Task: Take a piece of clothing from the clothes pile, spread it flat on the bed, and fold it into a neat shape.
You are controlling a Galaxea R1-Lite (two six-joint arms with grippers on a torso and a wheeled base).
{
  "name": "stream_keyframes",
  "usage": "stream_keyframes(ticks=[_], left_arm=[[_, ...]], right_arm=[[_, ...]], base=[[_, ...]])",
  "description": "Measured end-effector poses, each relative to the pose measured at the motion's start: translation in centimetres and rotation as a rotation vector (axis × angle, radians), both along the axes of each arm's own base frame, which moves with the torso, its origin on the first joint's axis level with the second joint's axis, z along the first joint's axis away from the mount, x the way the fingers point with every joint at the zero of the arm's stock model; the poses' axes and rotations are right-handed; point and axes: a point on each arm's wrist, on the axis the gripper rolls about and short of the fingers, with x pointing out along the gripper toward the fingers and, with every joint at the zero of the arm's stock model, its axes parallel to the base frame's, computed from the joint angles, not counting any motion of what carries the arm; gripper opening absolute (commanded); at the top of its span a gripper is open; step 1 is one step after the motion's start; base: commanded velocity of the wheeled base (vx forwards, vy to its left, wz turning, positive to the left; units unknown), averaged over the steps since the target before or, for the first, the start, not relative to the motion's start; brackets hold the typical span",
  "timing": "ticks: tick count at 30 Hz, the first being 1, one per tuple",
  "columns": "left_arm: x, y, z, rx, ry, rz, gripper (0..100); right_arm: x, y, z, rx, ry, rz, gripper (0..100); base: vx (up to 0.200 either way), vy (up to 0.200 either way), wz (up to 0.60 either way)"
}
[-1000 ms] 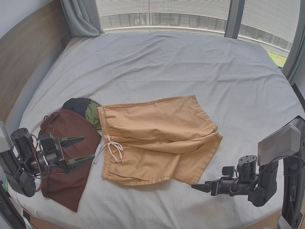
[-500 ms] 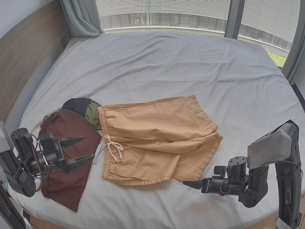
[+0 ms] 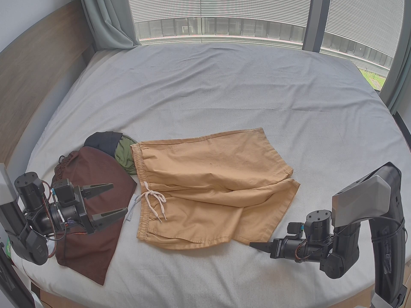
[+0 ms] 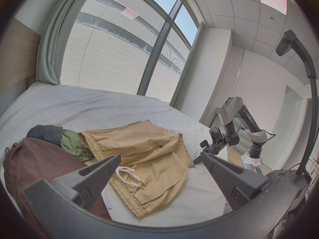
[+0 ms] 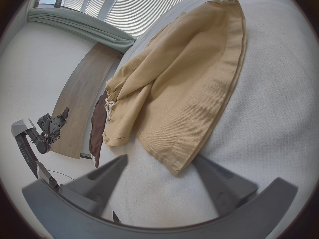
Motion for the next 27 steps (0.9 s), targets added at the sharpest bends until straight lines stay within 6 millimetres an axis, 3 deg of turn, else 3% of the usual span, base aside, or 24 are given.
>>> stream_keyframes(ticks=[15,27], left_arm=[[0.0,0.0,0.0,0.000,0.000,0.000,100],[0.2,0.1,0.0,0.000,-0.003,0.003,100]], right_arm=[[-1.2,-1.1,-0.1,-0.121,-0.030,-0.022,0],[-1.0,-6.3,1.2,-0.199,-0.080,-0.128,0]], base=[[0.000,0.000,0.00],[0.000,0.000,0.00]])
